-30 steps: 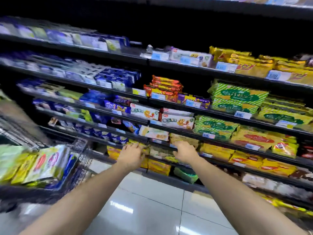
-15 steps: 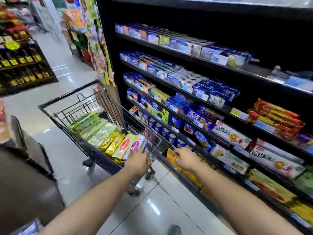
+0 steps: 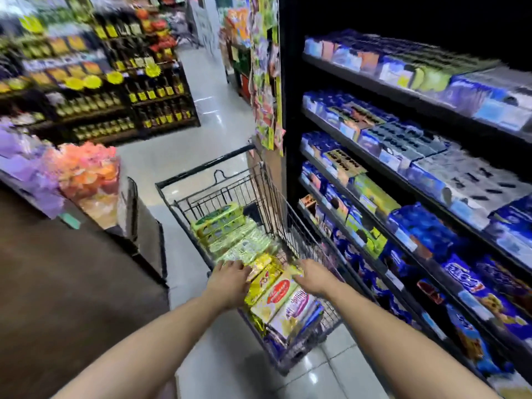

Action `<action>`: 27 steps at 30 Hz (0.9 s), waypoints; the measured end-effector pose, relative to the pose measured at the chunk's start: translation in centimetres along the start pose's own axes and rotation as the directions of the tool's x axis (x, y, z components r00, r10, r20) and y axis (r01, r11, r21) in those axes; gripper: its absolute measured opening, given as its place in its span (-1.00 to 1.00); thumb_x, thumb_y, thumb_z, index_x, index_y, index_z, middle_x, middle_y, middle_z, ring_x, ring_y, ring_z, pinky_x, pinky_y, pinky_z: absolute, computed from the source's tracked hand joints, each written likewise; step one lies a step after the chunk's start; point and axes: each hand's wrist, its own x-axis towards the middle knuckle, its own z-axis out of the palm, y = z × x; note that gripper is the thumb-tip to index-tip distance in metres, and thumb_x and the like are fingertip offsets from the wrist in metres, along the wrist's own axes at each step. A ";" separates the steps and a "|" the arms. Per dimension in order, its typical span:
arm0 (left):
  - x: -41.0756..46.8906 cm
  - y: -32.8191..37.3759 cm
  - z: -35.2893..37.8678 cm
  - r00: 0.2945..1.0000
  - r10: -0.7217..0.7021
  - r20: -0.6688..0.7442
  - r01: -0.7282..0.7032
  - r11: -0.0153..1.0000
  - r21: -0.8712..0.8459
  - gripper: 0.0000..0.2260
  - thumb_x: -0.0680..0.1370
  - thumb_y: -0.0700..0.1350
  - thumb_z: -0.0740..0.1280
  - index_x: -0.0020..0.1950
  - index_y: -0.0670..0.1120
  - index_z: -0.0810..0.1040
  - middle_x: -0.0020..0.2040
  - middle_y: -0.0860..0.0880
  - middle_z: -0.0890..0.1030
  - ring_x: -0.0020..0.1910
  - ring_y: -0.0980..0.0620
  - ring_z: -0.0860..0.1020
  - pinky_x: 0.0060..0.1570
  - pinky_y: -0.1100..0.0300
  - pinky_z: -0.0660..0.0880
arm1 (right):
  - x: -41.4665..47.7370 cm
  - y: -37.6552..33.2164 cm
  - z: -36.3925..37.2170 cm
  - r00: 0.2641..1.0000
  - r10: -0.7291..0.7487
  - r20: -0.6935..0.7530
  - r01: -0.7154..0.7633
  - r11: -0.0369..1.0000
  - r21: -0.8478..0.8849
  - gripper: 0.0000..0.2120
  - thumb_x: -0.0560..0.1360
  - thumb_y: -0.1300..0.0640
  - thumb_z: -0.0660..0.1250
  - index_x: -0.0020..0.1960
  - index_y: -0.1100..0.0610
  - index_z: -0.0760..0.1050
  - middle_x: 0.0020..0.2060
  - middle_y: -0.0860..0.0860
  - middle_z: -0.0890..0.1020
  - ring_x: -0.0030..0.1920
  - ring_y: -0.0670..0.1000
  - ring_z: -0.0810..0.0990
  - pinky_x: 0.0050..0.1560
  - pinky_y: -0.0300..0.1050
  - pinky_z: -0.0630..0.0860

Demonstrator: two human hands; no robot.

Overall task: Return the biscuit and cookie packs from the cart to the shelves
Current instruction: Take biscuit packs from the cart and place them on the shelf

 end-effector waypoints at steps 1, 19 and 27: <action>0.9 -1.0 -0.3 1.000 -0.018 0.000 0.018 1.000 -0.006 -0.59 0.61 0.10 0.18 0.45 0.04 0.40 0.36 -0.07 0.47 0.37 -0.16 0.41 0.41 -0.06 0.28 | 1.8 -0.7 -0.5 1.000 -0.009 0.006 0.009 1.000 0.016 -0.53 0.62 0.07 0.27 0.49 0.18 0.37 0.38 0.21 0.50 0.35 0.18 0.50 0.32 -0.01 0.44; 22.8 -20.3 3.2 0.995 -0.010 0.100 0.022 0.992 -0.125 -0.54 0.61 0.07 0.16 0.51 0.01 0.31 0.43 -0.05 0.39 0.44 -0.13 0.31 0.49 -0.06 0.14 | 30.8 -12.0 -1.1 0.981 0.133 0.140 -0.158 0.969 0.188 -0.35 0.60 -0.04 0.34 0.59 0.13 0.19 0.52 0.14 0.35 0.47 0.17 0.38 0.48 0.04 0.32; 30.0 -27.4 8.5 0.991 0.015 0.134 -0.002 0.995 -0.097 -0.50 0.66 0.08 0.06 0.61 0.06 0.14 0.57 -0.10 0.21 0.57 -0.17 0.13 0.56 -0.17 -0.03 | 43.5 -14.5 1.8 0.948 0.264 0.179 -0.315 0.861 0.398 -0.11 0.52 -0.20 0.40 0.63 0.15 0.03 0.58 0.14 0.23 0.52 0.22 0.30 0.50 0.18 0.28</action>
